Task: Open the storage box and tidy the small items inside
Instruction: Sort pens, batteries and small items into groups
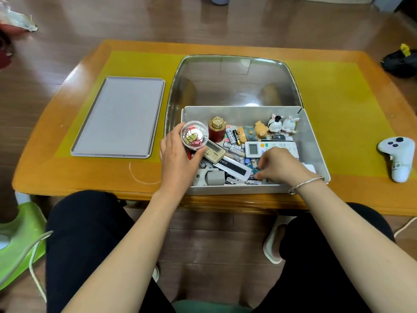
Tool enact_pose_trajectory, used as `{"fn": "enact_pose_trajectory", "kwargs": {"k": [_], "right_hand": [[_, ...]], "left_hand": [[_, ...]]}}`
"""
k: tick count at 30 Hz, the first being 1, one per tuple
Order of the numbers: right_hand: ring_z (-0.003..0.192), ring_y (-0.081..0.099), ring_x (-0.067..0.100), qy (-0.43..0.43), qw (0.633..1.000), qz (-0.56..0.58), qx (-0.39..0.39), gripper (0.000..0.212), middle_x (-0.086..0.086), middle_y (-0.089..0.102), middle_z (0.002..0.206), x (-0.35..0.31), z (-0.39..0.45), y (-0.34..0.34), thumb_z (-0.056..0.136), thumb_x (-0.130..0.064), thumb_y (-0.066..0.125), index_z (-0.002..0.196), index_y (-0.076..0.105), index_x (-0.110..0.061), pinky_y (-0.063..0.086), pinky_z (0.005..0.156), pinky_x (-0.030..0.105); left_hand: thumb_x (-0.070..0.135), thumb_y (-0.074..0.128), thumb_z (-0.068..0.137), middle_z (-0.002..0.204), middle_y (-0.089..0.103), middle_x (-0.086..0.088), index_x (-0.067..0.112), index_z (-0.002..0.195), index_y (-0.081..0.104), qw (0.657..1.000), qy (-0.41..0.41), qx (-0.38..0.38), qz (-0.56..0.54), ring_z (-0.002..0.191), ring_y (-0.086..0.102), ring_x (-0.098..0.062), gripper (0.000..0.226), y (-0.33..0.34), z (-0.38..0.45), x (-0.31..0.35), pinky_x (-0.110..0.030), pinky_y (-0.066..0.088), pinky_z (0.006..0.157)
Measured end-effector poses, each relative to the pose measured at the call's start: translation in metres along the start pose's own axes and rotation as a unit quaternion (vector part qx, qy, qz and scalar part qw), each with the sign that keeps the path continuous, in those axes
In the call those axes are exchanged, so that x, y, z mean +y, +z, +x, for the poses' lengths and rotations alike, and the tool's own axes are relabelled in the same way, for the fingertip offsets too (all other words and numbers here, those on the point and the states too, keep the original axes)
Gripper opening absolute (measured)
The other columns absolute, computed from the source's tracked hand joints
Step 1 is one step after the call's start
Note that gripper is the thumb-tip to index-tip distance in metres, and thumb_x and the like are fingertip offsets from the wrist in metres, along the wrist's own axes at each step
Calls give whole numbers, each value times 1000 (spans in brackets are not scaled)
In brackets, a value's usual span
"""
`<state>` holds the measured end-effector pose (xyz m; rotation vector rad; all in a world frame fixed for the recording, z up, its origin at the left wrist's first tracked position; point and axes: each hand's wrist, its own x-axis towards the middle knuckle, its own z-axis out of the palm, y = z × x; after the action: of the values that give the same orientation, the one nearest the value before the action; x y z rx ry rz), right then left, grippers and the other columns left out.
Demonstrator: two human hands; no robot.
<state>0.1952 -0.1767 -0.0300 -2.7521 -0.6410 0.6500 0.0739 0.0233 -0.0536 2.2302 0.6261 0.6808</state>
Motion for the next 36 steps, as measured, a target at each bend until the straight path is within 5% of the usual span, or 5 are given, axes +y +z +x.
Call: {"fn": "enact_pose_trajectory", "kwargs": {"k": [3, 8, 11, 19, 36], "right_hand": [[75, 62, 17, -8, 1000, -6, 30, 8, 3, 68, 71, 2, 1, 4, 76, -17, 74, 72, 73, -10, 43, 66, 23], [71, 58, 14, -20, 990, 66, 124, 12, 2, 66, 70, 9, -5, -4, 82, -18, 69, 74, 74, -11, 36, 64, 20], [68, 58, 12, -56, 973, 148, 169, 10, 0, 66, 69, 4, -12, -4, 84, -19, 69, 81, 75, -12, 36, 60, 19], [53, 45, 0, -126, 904, 327, 246, 7, -1, 66, 70, -13, -18, -9, 79, -14, 74, 78, 70, -20, 35, 52, 9], [65, 54, 10, -132, 896, 357, 230, 9, 4, 63, 74, -43, -12, -1, 82, -9, 71, 90, 70, -11, 51, 66, 25]], "left_hand": [[38, 74, 78, 133, 50, -2, 18, 136, 40, 999, 16, 7, 38, 123, 36, -19, 70, 0, -1, 0, -34, 31, 102], [65, 57, 75, 124, 57, -3, 15, 127, 50, 982, 89, -2, 169, 115, 45, -22, 73, -3, -2, 10, -27, 18, 85], [79, 42, 73, 119, 59, -2, 19, 127, 49, 985, 59, -87, 139, 107, 49, -16, 81, 2, -7, 25, -34, 35, 89], [35, 79, 74, 129, 53, 4, 22, 131, 43, 983, 90, -150, 47, 122, 42, -13, 69, 17, -11, 20, -30, 40, 100], [45, 76, 75, 126, 57, 7, 26, 131, 43, 978, 107, -171, 52, 116, 48, -10, 68, 16, -14, 22, -24, 42, 89]]}}
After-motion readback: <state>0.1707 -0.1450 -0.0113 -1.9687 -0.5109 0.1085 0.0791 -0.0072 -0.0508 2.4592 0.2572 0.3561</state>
